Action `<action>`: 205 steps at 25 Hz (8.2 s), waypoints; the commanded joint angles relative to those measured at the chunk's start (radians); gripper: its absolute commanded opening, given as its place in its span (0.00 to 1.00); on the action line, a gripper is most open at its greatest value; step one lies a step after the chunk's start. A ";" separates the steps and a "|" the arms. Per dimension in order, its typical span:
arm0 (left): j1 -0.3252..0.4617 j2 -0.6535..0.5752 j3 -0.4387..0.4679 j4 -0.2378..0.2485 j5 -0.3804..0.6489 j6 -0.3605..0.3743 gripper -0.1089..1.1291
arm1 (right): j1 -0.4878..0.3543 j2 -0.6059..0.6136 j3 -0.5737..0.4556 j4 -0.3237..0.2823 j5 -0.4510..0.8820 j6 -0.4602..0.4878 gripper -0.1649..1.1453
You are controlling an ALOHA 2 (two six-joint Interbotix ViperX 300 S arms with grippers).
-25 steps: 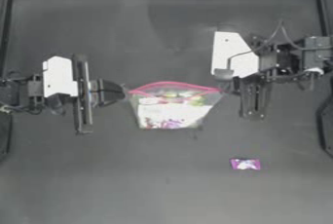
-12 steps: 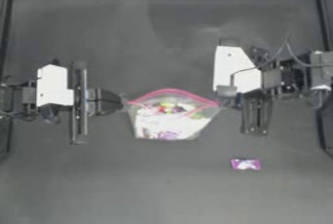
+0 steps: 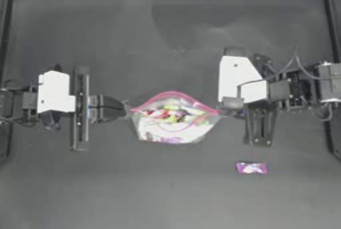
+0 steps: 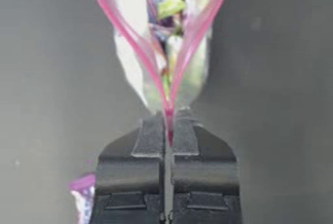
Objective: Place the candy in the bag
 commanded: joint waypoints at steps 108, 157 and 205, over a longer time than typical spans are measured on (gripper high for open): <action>-0.037 0.348 -0.086 0.000 -0.098 0.003 0.13 | 0.012 -0.041 0.152 0.072 -0.107 0.049 0.90; -0.032 0.351 -0.086 0.003 -0.098 0.003 0.13 | 0.265 0.140 0.225 0.058 -0.054 0.350 0.90; -0.038 0.351 -0.097 0.002 -0.100 0.003 0.13 | 0.302 0.152 0.232 -0.028 -0.173 0.431 0.36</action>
